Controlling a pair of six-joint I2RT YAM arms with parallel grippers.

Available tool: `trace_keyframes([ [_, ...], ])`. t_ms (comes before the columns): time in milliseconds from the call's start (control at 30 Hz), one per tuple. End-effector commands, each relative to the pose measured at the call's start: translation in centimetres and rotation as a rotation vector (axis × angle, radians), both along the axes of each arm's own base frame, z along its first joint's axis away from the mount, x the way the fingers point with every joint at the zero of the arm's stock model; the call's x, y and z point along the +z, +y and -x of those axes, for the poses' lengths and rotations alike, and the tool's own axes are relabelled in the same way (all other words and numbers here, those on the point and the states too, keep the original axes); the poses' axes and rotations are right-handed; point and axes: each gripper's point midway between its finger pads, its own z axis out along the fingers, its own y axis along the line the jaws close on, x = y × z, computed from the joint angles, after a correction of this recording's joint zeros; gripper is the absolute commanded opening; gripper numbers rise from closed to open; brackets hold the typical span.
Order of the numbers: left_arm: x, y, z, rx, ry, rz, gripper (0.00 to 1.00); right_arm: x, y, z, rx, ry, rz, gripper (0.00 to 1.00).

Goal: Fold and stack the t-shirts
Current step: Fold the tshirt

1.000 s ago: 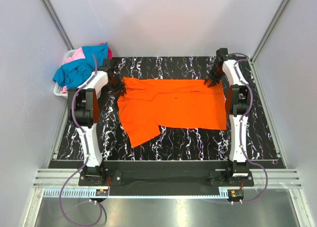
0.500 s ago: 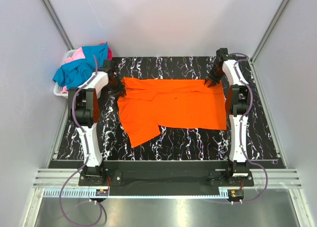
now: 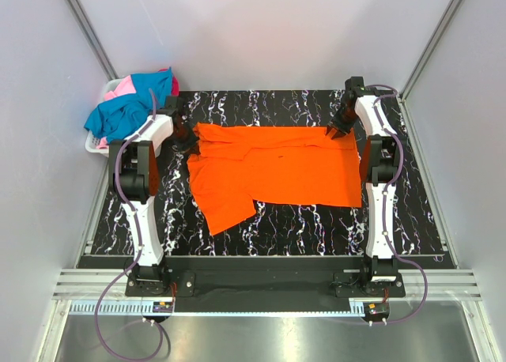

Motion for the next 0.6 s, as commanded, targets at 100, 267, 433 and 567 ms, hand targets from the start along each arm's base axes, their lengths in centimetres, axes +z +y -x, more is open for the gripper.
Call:
trace_keyframes([
  [100, 1.5, 0.3, -0.5, -0.014, -0.054, -0.024, 0.0, 1.5, 0.5, -0.6, 0.001, -0.037, 0.007, 0.36],
  [267, 4.0, 0.2, -0.5, -0.016, -0.108, -0.03, 0.0, 1.5, 0.5, -0.6, 0.001, -0.039, 0.007, 0.36],
  [433, 6.3, 0.2, 0.1, -0.016, -0.153, -0.034, 0.0, 1.6, 0.7, -0.7, 0.007, -0.042, 0.007, 0.35],
  [567, 7.3, 0.1, 0.7, -0.018, -0.172, -0.037, 0.0, 1.5, 0.9, -0.6, 0.01, -0.039, 0.005, 0.35],
])
